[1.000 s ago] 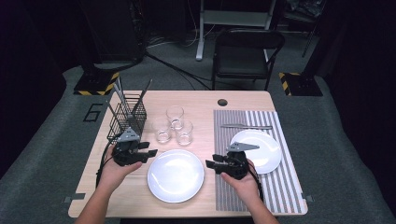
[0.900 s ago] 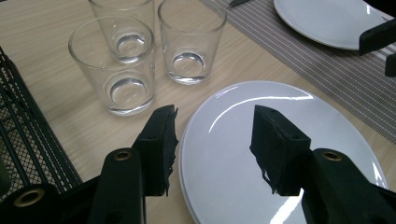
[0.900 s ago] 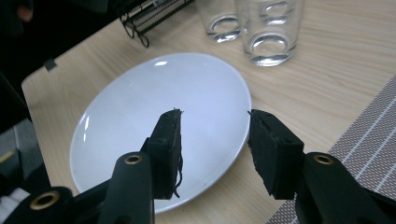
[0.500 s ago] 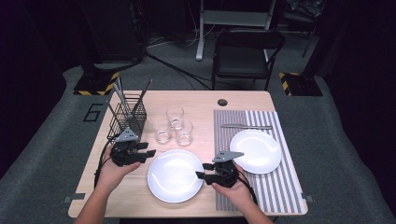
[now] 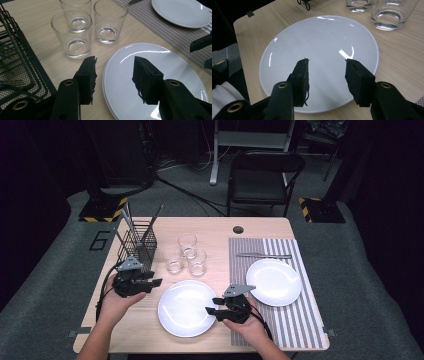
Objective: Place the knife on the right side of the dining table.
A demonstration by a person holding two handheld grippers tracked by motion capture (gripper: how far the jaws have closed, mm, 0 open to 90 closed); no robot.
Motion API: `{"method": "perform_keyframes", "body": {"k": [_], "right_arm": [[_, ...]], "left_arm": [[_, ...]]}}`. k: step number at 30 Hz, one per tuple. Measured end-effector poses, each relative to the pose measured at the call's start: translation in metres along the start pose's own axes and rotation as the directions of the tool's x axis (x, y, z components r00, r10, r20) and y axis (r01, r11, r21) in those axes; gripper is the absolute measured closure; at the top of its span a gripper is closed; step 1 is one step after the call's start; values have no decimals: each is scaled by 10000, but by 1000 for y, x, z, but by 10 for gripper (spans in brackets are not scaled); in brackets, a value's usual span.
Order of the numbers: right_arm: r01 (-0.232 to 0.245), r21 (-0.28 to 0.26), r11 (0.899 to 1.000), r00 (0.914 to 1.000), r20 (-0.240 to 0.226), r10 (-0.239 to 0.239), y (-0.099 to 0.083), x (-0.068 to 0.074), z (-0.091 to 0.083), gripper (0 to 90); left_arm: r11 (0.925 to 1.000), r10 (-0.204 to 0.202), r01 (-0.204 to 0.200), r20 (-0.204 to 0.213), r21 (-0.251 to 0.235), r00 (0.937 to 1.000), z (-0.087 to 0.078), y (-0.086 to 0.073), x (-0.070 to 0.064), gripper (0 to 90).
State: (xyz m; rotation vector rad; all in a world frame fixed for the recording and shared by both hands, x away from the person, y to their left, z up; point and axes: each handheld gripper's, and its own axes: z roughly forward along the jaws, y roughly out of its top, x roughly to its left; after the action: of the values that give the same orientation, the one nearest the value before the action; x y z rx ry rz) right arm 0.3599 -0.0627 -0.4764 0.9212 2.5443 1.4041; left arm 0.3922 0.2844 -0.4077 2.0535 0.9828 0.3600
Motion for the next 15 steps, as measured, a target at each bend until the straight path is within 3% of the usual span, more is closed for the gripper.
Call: {"method": "perform_keyframes", "body": {"k": [10, 11, 15], "right_arm": [[-102, -19, 9999, 9999, -96, 102, 0, 1, 0, 534], [-106, -2, 9999, 9999, -97, 106, -1, 1, 0, 534], [-79, -8, 10000, 9999, -107, 79, -1, 0, 0, 534]], "left_arm": [[9996, -237, 234, -225, -163, 9995, -13, 11, 6, 527], [9988, -353, 343, -283, -344, 9990, -13, 12, 5, 527], [9998, -151, 146, -358, -129, 9992, -17, 19, 6, 526]]}}
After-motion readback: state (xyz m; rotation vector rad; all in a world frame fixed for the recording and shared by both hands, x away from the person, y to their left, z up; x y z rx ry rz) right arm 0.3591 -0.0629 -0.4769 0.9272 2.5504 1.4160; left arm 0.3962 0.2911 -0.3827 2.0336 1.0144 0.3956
